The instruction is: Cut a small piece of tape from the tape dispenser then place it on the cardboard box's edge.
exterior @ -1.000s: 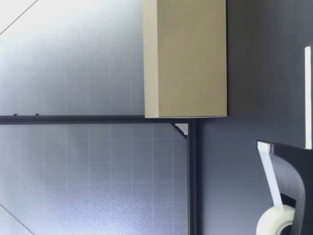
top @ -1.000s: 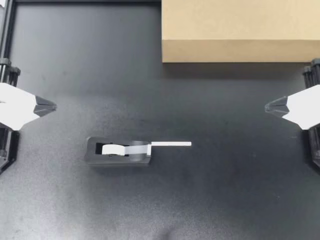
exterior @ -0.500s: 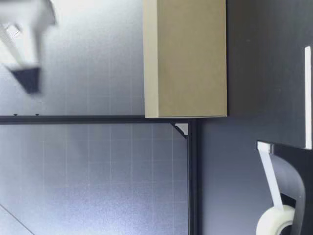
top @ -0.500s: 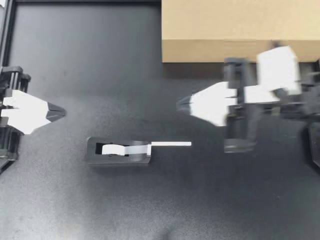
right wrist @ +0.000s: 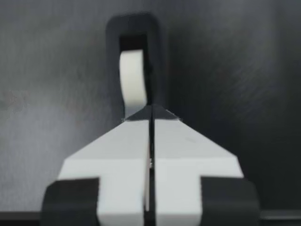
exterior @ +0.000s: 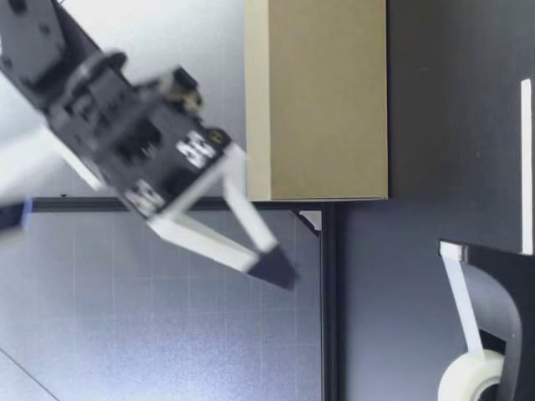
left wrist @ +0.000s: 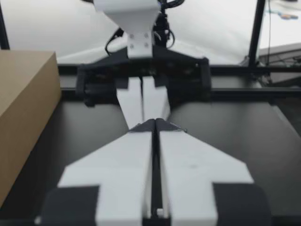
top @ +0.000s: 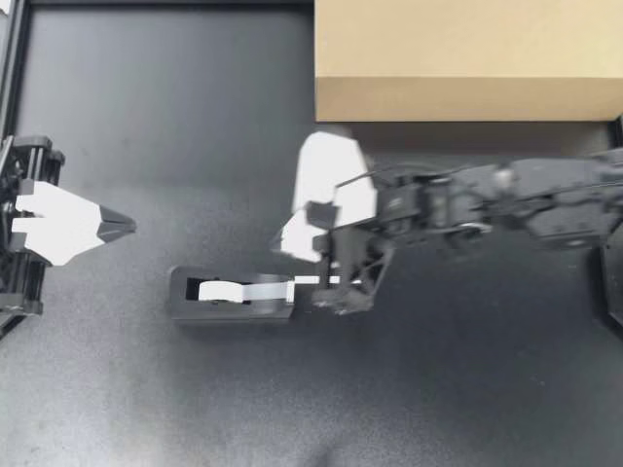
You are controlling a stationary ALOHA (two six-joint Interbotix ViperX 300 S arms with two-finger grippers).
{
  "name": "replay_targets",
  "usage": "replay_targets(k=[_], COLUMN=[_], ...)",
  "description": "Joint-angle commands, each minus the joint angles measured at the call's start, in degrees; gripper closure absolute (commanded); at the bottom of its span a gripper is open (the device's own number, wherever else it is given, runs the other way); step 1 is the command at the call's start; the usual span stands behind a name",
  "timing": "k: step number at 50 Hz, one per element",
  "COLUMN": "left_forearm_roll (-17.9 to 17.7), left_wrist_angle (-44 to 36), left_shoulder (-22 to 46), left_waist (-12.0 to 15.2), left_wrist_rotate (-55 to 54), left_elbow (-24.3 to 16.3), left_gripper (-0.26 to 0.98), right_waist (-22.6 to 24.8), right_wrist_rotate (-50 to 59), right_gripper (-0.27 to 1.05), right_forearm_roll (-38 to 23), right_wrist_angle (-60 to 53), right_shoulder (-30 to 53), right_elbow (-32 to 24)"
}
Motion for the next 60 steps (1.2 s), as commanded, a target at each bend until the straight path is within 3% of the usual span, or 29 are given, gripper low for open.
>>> replay_targets(k=[1, 17, 25, 34, 44, 51, 60], left_forearm_roll=[0.00, 0.00, 0.00, 0.00, 0.00, 0.00, 0.00], left_wrist_angle=[-0.53, -0.44, -0.44, -0.44, -0.44, -0.35, -0.44], left_shoulder=[0.35, 0.35, 0.35, 0.35, 0.35, 0.44, 0.53], left_waist=[-0.09, -0.09, -0.09, -0.09, -0.18, -0.09, -0.09], left_wrist_rotate=[-0.09, 0.00, -0.18, -0.62, -0.79, -0.70, -0.79], left_elbow=[-0.44, 0.18, 0.35, 0.70, 0.88, 0.97, 1.14], left_gripper=[0.86, 0.86, 0.86, 0.86, 0.86, 0.86, 0.86], right_waist=[0.88, 0.97, -0.62, -5.89, -13.27, -15.38, -15.56], right_wrist_rotate=[-0.18, -5.36, -15.38, -27.16, -28.92, -30.15, -30.15], right_gripper=[0.90, 0.90, 0.90, 0.90, 0.90, 0.90, 0.86], right_forearm_roll=[0.09, 3.96, 13.62, 26.72, 37.44, 42.01, 42.54], right_wrist_angle=[3.69, 11.51, 17.49, 25.31, 35.95, 42.36, 47.46], right_shoulder=[0.97, 5.36, 8.17, 11.07, 14.85, 18.02, 22.24], right_elbow=[-3.96, -8.88, -12.39, -16.44, -19.86, -23.47, -28.39])
